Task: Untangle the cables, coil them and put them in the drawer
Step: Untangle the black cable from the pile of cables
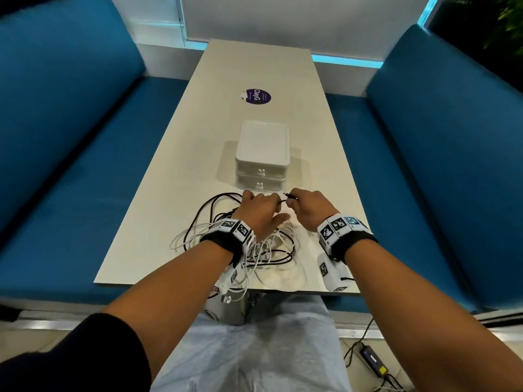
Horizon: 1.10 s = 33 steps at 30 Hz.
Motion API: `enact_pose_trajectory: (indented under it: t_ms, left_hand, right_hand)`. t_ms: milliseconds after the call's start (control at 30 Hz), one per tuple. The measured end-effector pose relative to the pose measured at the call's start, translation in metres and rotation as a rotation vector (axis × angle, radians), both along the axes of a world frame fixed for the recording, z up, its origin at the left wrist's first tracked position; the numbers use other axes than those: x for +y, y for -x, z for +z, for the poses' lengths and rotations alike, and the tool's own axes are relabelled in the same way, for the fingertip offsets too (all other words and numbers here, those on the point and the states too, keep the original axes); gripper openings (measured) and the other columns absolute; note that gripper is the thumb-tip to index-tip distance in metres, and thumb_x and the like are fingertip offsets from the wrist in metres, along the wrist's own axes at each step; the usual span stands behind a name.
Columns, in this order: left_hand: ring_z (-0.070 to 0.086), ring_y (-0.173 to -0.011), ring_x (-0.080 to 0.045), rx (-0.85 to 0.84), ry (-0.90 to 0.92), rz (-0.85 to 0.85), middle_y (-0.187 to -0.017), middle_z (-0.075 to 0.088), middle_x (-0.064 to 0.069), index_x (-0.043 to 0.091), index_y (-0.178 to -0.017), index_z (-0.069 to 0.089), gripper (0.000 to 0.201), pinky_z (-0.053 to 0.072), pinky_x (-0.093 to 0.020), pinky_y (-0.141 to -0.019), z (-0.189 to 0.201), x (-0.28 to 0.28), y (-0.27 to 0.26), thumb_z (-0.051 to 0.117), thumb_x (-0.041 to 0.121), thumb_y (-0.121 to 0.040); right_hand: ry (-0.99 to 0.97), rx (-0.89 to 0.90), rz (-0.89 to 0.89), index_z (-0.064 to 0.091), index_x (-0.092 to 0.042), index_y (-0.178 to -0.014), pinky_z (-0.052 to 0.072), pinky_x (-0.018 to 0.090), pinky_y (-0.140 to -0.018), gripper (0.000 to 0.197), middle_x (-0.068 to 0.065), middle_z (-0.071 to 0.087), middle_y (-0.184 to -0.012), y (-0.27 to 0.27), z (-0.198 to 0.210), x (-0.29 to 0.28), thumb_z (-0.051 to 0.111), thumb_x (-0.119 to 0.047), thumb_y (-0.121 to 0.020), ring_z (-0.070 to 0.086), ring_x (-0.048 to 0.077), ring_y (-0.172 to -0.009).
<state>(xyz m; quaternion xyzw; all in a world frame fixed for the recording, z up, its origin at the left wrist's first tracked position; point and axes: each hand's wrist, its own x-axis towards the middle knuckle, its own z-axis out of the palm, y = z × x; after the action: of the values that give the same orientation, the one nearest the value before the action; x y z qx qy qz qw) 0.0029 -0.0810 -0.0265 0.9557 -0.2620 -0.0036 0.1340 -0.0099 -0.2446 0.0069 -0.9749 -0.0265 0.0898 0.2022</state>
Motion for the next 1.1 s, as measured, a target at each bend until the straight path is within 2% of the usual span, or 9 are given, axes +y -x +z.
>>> enact_pose_trajectory:
  t_ms: [100,167,367,567,700,833,933,1000,1100]
  left_hand:
    - [0.056,-0.079,-0.023,0.026,-0.019,0.000,-0.077,0.057,0.007,0.023,-0.089,0.042,0.006,0.027,-0.038,-0.085,-0.001,0.001,-0.003,0.046,0.020,-0.092]
    - [0.059,-0.076,-0.025,0.045,-0.051,0.000,-0.076,0.062,0.006,0.024,-0.093,0.040,0.018,0.025,-0.037,-0.083,0.000,0.000,-0.003,0.044,0.009,-0.086]
    - [0.053,-0.087,-0.029,0.017,-0.124,-0.022,-0.108,0.054,0.001,0.020,-0.114,0.051,0.025,0.025,-0.037,-0.084,0.008,0.000,0.001,0.047,0.012,-0.091]
    - [0.050,-0.094,-0.038,0.122,-0.112,-0.026,-0.117,0.043,-0.012,0.016,-0.126,0.049,0.039,0.047,-0.048,-0.076,0.007,-0.002,0.004,0.045,-0.002,-0.092]
    - [0.050,-0.095,-0.037,0.053,-0.183,-0.061,-0.115,0.047,-0.012,0.020,-0.132,0.048,0.038,0.044,-0.045,-0.084,0.010,-0.003,0.003,0.050,0.013,-0.095]
    - [0.051,-0.070,-0.028,-0.064,-0.222,-0.092,-0.105,0.051,-0.009,0.017,-0.134,0.042,0.045,0.028,-0.040,-0.084,0.004,-0.002,0.000,0.045,0.005,-0.091]
    - [0.060,-0.079,-0.030,-0.079,-0.164,-0.081,-0.099,0.056,-0.008,0.011,-0.118,0.046,0.022,0.027,-0.042,-0.084,-0.001,-0.001,-0.001,0.038,0.025,-0.103]
    - [0.060,-0.081,-0.030,-0.040,-0.123,-0.069,-0.100,0.060,-0.006,0.012,-0.110,0.046,0.026,0.028,-0.042,-0.086,-0.002,-0.001,-0.003,0.041,0.036,-0.102]
    - [0.061,-0.080,-0.030,-0.065,-0.167,-0.059,-0.099,0.062,-0.005,0.016,-0.106,0.052,0.020,0.029,-0.043,-0.088,-0.005,0.000,-0.006,0.047,0.034,-0.098]
  right_hand:
    - [0.077,-0.024,-0.021,0.058,-0.017,-0.110,0.050,0.038,-0.070,0.024,0.012,0.062,-0.089,0.002,0.004,-0.006,0.042,-0.034,-0.102,0.059,0.035,-0.081]
    - [0.148,-0.027,-0.038,0.057,-0.019,-0.111,0.051,0.037,-0.070,0.025,0.010,0.059,-0.089,0.002,0.006,-0.010,0.041,-0.035,-0.102,0.060,0.033,-0.080]
    - [0.392,-0.028,-0.085,0.054,-0.018,-0.116,0.043,0.035,-0.066,0.028,0.008,0.056,-0.090,0.011,0.013,-0.034,0.034,-0.035,-0.104,0.056,0.033,-0.079]
    - [0.369,-0.067,-0.151,0.043,-0.008,-0.119,0.044,0.037,-0.062,0.023,0.016,0.062,-0.100,0.018,0.007,-0.021,0.034,-0.021,-0.103,0.058,0.034,-0.076]
    - [0.171,-0.076,-0.025,0.035,-0.015,-0.141,0.054,0.047,-0.076,0.041,0.022,0.063,-0.105,0.018,0.007,0.005,0.036,-0.025,-0.102,0.063,0.042,-0.089]
    - [0.095,0.007,0.001,0.054,-0.013,-0.122,0.049,0.038,-0.072,0.029,0.018,0.064,-0.106,0.011,0.000,0.016,0.037,-0.026,-0.102,0.062,0.036,-0.091]
    - [0.068,0.034,0.000,0.059,-0.011,-0.108,0.041,0.033,-0.070,0.025,0.016,0.066,-0.103,0.005,-0.002,0.012,0.043,-0.028,-0.101,0.061,0.035,-0.094]
    - [0.050,0.036,0.016,0.061,-0.012,-0.105,0.039,0.032,-0.070,0.024,0.015,0.066,-0.098,0.004,0.001,0.008,0.047,-0.031,-0.101,0.060,0.032,-0.090]
    - [0.071,-0.002,0.022,0.061,-0.015,-0.105,0.042,0.033,-0.068,0.023,0.012,0.065,-0.094,0.003,0.008,-0.002,0.049,-0.035,-0.100,0.059,0.030,-0.084]
